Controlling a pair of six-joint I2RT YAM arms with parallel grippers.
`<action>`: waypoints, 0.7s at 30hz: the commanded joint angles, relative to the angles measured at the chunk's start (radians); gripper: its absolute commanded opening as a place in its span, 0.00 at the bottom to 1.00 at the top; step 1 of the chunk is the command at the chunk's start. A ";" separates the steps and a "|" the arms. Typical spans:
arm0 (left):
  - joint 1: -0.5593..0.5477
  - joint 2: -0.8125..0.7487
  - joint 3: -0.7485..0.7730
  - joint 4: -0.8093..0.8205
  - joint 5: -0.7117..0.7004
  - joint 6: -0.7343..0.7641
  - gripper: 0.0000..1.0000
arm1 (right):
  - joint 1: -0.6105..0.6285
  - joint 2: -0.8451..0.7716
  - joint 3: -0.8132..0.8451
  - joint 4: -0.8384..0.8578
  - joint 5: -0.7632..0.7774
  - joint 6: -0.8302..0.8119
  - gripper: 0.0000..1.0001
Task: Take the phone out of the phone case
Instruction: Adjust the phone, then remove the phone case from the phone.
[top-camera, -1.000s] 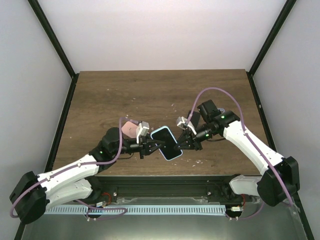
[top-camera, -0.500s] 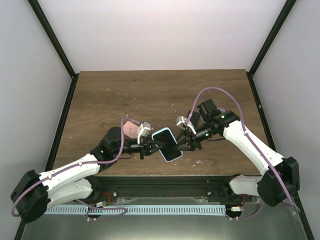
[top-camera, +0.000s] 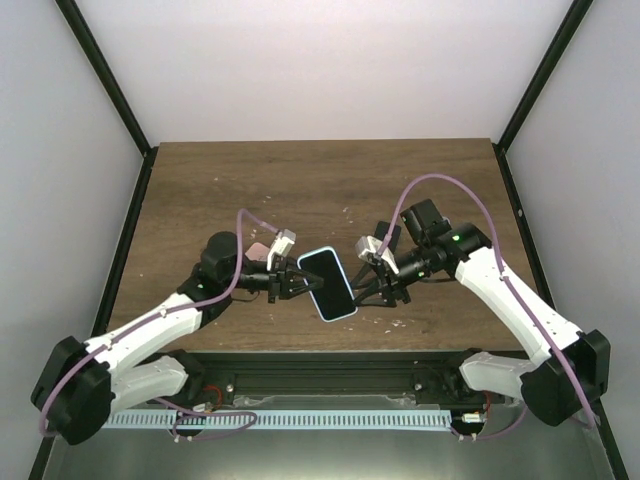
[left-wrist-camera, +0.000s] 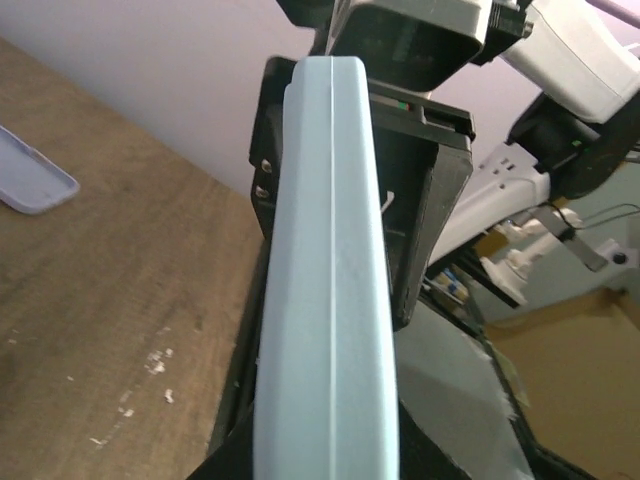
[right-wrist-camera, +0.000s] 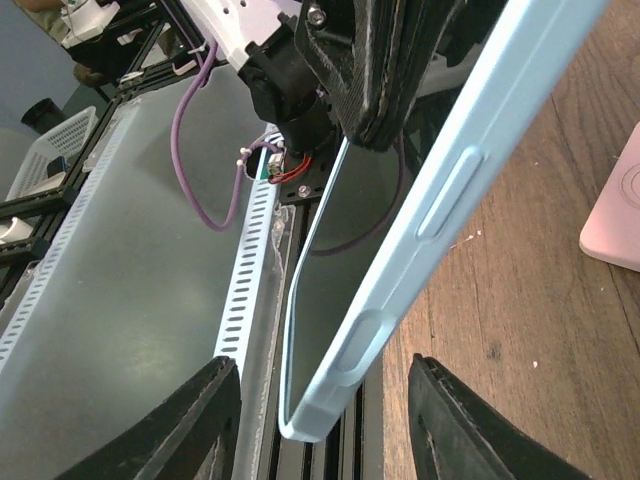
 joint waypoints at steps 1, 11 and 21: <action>0.007 0.033 0.011 0.195 0.145 -0.098 0.00 | 0.015 -0.014 0.025 -0.044 0.000 -0.042 0.45; 0.040 0.007 0.033 0.128 0.158 -0.086 0.00 | 0.031 -0.012 0.040 -0.132 -0.019 -0.109 0.41; 0.047 0.002 0.098 0.013 0.193 -0.062 0.00 | 0.192 -0.001 0.067 -0.129 0.042 -0.094 0.34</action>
